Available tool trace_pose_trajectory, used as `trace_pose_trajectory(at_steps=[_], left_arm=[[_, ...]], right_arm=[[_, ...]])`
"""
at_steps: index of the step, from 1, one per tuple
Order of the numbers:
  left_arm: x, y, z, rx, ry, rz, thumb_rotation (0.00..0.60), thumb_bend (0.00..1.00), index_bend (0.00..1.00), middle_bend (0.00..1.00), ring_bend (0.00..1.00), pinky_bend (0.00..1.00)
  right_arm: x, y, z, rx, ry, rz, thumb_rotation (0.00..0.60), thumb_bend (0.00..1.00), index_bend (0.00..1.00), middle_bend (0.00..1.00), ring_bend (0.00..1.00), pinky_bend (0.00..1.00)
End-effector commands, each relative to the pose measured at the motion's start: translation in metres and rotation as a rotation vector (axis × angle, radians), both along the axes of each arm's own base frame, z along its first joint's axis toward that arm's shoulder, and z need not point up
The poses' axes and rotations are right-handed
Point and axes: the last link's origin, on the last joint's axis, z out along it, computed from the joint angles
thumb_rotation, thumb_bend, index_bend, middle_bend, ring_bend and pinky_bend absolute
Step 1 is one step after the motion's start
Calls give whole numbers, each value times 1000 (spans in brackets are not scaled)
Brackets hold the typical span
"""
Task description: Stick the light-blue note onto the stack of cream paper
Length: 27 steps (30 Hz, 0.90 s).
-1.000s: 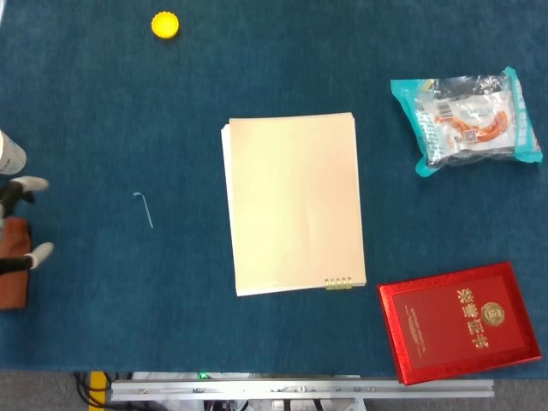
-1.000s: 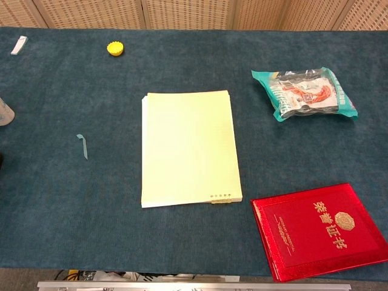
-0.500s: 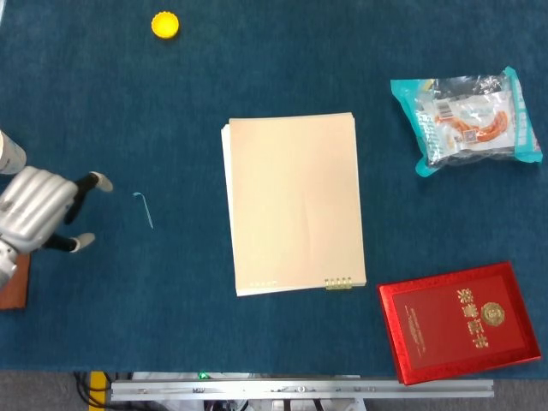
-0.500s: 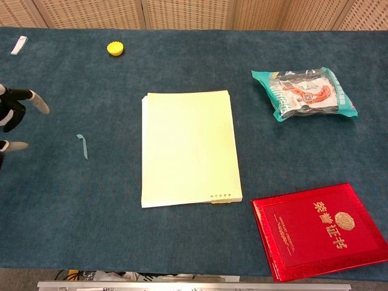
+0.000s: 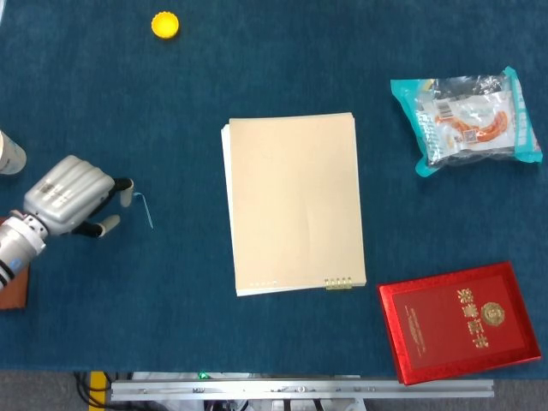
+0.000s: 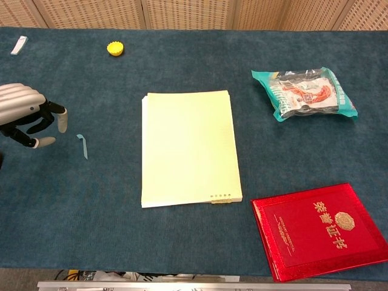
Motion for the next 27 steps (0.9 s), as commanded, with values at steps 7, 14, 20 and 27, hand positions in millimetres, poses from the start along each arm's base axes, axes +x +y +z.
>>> trace_pose_trajectory(at_steps=[7, 14, 20, 27], left_arm=[[4, 17, -27, -27, -28, -106, 600, 329, 500, 830, 863, 840], [6, 24, -43, -67, -4, -160, 600, 329, 485, 830, 863, 840], [2, 25, -52, -83, 11, -176, 600, 329, 483, 830, 863, 840], [-7, 27, -53, -92, 27, -173, 600, 329, 482, 829, 863, 841]], right_arm=[[2, -1, -3, 5, 7, -8, 600, 14, 48, 148, 0, 0], [0, 1, -1, -4, 14, -23, 600, 14, 48, 148, 0, 0], [1, 1, -2, -3, 17, -27, 600, 14, 48, 148, 0, 0], [2, 1, -2, -4, 21, -29, 600, 14, 48, 148, 0, 0]])
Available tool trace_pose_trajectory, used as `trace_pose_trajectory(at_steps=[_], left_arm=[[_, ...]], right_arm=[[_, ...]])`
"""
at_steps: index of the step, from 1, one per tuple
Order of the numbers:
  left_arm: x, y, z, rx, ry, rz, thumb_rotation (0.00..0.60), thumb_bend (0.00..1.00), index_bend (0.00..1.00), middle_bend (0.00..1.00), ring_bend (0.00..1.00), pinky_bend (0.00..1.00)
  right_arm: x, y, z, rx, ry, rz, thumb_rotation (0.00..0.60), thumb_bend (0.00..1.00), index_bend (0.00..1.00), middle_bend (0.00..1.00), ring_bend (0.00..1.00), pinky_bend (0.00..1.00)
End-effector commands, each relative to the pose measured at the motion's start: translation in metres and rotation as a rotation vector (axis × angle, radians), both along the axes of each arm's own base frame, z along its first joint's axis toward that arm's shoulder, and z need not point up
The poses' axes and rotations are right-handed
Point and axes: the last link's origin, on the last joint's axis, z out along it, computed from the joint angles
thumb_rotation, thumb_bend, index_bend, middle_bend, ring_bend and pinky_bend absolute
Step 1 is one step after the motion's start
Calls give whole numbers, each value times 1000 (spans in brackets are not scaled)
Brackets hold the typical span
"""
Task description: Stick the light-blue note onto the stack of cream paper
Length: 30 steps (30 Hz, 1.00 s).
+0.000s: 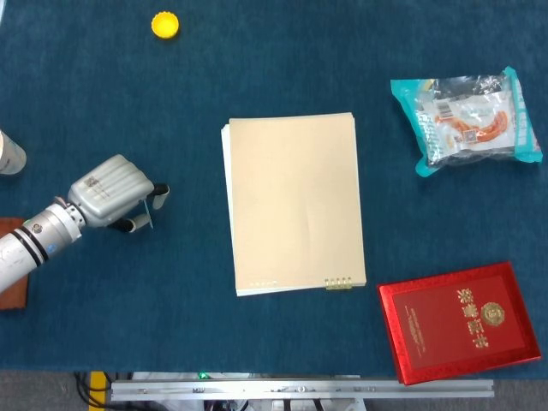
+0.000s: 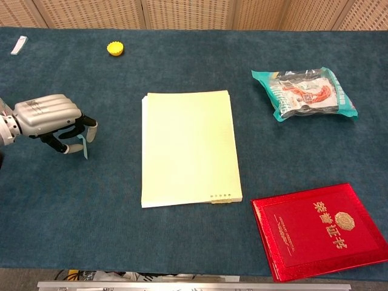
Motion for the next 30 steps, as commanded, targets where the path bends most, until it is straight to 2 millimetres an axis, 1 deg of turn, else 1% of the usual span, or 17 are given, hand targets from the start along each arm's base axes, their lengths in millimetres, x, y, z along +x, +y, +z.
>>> trace_pose_trajectory(at_steps=[1, 12, 23, 30], left_arm=[[-3, 0, -1, -5, 3, 0, 600, 329, 482, 829, 863, 841], [-8, 3, -2, -8, -2, -9, 600, 329, 479, 830, 865, 841], [-9, 3, -5, -15, 15, -30, 600, 329, 472, 830, 865, 840], [-12, 3, -4, -16, 16, -30, 600, 329, 472, 831, 865, 841]], right_arm=[[0, 1, 0, 0, 2, -3, 600, 14, 48, 148, 0, 0], [4, 3, 0, -7, 7, 4, 600, 13, 48, 148, 0, 0], [7, 6, 1, -12, 12, 5, 600, 15, 48, 148, 0, 0], [8, 7, 1, -15, 14, 4, 600, 14, 48, 148, 0, 0]])
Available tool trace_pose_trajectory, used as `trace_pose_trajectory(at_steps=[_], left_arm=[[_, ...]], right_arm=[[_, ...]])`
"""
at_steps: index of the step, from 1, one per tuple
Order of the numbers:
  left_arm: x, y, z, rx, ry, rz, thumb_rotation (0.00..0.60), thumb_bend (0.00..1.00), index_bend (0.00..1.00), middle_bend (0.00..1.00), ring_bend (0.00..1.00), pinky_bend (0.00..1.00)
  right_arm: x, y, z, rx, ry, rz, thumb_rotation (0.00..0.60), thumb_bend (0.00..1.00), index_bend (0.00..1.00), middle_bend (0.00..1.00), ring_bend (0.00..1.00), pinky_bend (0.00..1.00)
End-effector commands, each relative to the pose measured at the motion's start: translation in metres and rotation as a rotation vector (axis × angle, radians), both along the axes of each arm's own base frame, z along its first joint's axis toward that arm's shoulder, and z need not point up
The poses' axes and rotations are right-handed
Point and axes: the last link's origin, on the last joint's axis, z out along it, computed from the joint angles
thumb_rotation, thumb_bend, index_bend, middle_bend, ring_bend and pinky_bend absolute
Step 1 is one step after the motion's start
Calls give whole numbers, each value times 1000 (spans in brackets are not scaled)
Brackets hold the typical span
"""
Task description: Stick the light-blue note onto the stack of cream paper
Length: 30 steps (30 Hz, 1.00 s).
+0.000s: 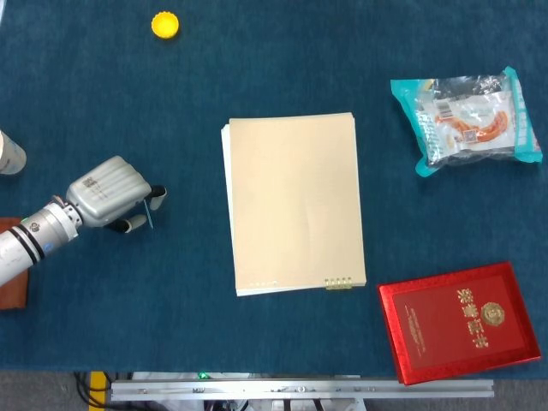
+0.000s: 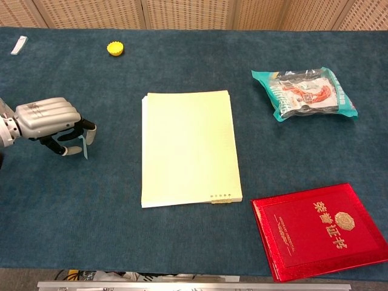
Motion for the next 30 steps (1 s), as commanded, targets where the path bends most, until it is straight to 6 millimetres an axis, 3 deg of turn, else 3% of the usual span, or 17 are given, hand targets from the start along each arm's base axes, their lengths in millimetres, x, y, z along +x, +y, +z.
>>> trace_pose_trajectory(at_steps=[1, 30], left_arm=[[-1, 0, 0, -1, 0, 1, 600, 329, 472, 830, 865, 841], [-11, -1, -10, -24, -20, 49, 600, 329, 483, 831, 865, 840]], right_arm=[[0, 0, 0, 0, 1, 0, 600, 14, 48, 148, 0, 0], [6, 1, -1, -6, 10, 5, 600, 14, 48, 148, 0, 0]])
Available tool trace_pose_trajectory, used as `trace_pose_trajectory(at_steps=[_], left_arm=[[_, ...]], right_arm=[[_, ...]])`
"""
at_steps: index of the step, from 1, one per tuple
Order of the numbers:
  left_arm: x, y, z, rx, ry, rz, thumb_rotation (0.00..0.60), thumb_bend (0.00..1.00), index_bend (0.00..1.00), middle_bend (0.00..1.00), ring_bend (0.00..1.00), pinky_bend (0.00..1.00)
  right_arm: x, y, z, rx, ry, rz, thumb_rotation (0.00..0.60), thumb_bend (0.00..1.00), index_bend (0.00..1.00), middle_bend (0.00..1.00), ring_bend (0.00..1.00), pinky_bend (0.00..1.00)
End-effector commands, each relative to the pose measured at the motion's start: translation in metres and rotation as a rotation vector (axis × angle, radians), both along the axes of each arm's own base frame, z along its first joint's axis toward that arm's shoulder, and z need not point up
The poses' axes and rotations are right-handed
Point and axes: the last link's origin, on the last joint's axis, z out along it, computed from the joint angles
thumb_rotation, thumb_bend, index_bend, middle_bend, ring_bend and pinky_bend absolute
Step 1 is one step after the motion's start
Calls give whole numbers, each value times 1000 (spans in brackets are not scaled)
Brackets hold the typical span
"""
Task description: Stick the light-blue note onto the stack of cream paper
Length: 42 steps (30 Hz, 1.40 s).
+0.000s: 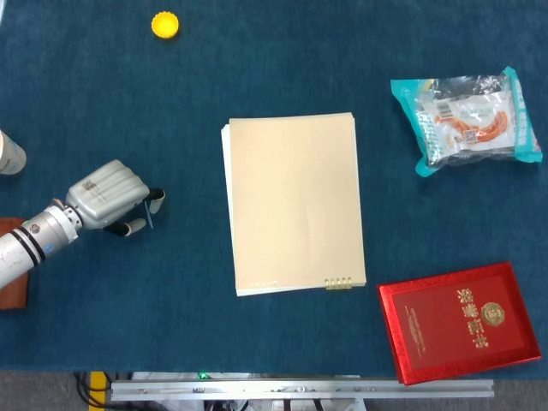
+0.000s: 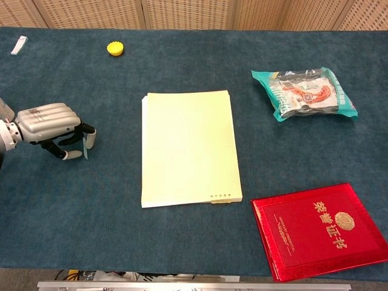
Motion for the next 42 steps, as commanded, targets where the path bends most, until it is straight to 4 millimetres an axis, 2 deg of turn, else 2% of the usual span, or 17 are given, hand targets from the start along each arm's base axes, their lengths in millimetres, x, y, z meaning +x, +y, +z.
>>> trace_pose_trajectory(at_steps=[1, 27, 36, 42], left_arm=[[0, 0, -1, -2, -4, 7, 600, 329, 488, 831, 865, 840], [2, 0, -12, -8, -17, 17, 600, 330, 582, 838, 872, 840], [16, 3, -4, 12, -51, -24, 600, 330, 581, 839, 872, 840], [37, 4, 3, 11, -70, -97, 600, 330, 576, 839, 872, 840]], right_arm=[[0, 0, 0, -1, 0, -1, 600, 14, 48, 148, 0, 0], [-2, 3, 1, -5, -2, -12, 600, 14, 48, 148, 0, 0], [-2, 2, 1, -9, -6, -5, 600, 14, 48, 148, 0, 0], [-2, 0, 0, -8, -9, 3, 600, 14, 48, 148, 0, 0]])
